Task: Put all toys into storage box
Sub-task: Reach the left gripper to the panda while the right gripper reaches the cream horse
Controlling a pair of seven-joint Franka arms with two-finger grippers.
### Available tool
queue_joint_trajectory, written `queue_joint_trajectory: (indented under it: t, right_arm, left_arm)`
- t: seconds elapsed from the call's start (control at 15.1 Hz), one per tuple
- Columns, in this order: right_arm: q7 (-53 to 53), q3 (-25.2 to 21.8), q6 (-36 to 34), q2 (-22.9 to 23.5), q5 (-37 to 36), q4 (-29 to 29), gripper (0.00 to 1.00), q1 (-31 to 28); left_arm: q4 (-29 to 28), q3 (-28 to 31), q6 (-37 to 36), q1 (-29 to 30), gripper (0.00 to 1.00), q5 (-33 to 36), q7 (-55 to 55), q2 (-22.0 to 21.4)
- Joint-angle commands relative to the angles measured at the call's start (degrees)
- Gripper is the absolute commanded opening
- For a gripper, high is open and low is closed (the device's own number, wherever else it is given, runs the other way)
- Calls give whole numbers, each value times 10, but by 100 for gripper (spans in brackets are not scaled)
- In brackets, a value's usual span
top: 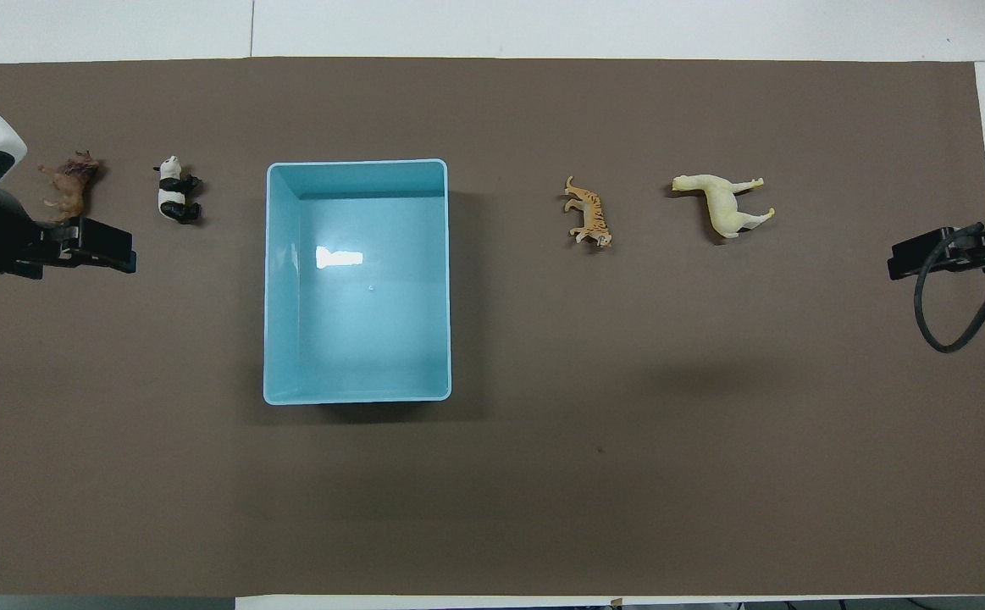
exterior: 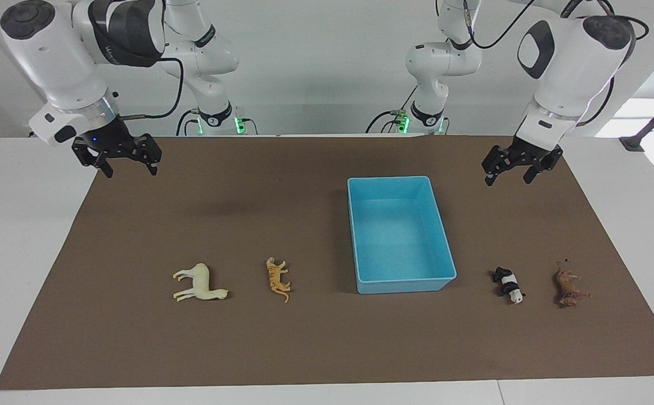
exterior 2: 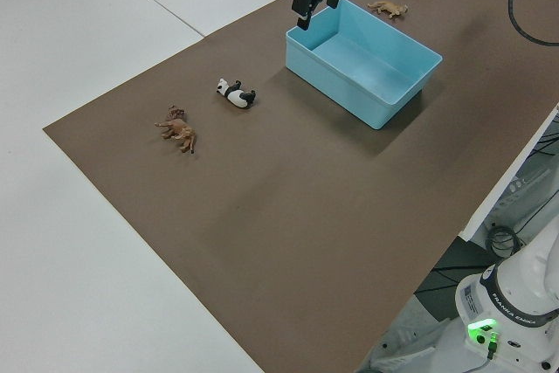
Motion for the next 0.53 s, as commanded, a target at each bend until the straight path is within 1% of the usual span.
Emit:
queue_joint_trajectory:
  t: [0.0,0.2,0.33,0.46]
  right_arm:
    - [18,4,84,61,10,-11,100,14]
    - [63,5,170,119,11,-17,100,42]
    - [64,5,259,157,11,-36,100,43]
    - [61,6,285,188,18,-32,100,48]
  left_arm:
    - [-12,-5,81,22,100,5,-5,52]
    - [2,0,181,31,100,9,-5,123]
    - [3,3,235,42,100,9,-4,148]
    - [19,3,272,34,100,40,-5,203]
